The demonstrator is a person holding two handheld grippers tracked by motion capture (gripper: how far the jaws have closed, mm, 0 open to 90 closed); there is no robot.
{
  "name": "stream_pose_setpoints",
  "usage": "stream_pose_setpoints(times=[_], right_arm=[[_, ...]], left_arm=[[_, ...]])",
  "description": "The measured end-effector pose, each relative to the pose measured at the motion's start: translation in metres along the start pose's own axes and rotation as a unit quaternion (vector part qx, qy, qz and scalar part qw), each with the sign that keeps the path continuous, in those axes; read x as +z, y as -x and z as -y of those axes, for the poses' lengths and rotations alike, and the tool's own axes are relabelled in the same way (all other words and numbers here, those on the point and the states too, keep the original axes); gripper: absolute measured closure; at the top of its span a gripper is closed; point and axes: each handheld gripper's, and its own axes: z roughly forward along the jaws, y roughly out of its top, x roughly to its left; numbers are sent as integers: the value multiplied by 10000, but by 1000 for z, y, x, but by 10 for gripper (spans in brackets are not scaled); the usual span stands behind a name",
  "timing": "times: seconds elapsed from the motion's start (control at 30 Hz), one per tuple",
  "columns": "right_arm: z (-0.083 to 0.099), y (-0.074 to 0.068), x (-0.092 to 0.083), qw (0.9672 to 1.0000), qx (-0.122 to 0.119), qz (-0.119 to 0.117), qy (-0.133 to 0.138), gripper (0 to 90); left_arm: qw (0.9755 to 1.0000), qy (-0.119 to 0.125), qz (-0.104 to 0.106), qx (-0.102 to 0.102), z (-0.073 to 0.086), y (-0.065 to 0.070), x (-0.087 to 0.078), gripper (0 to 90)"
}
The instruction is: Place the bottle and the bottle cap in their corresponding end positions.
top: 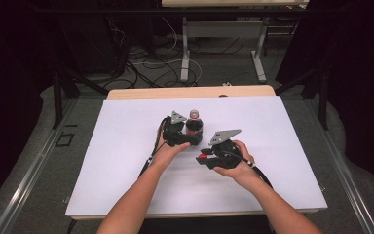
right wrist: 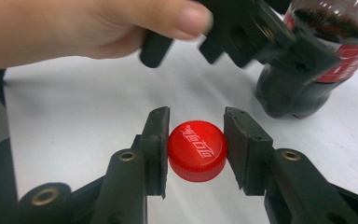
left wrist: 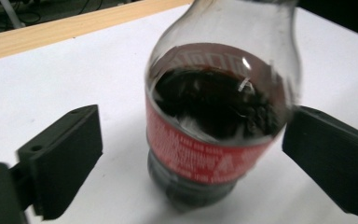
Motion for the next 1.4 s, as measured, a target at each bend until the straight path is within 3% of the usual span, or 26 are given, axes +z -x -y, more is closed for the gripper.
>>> stream_pose_setpoints(times=[0.23,0.43,0.8,0.87,1.07,1.13,1.37,1.4], right_arm=[[10,-1,22,9999,78,26,-103,611],[19,-4,37,9996,148,3,-260,610],[22,-4,51,9988,87,42,-485,609],[23,-3,52,9989,81,97,-443,609],[23,-4,56,9985,124,42,-535,608],[23,-4,58,9983,118,76,-563,602],[24,-1,57,9991,96,70,-397,463],[23,-3,56,9990,222,105,-383,447]], left_arm=[[9992,233,41,-331,7,-6,-36,6],[9987,-18,-62,-515,14,-9,-58,6],[9987,-144,-57,-487,36,-6,-87,6],[9986,-121,-133,-503,39,-6,-91,6],[9983,-125,-103,-557,42,-9,-99,6],[9988,-134,-115,-464,42,-10,-101,6],[9984,-103,-110,-536,43,-12,-104,6],[9983,-123,-98,-553,43,-13,-105,6]])
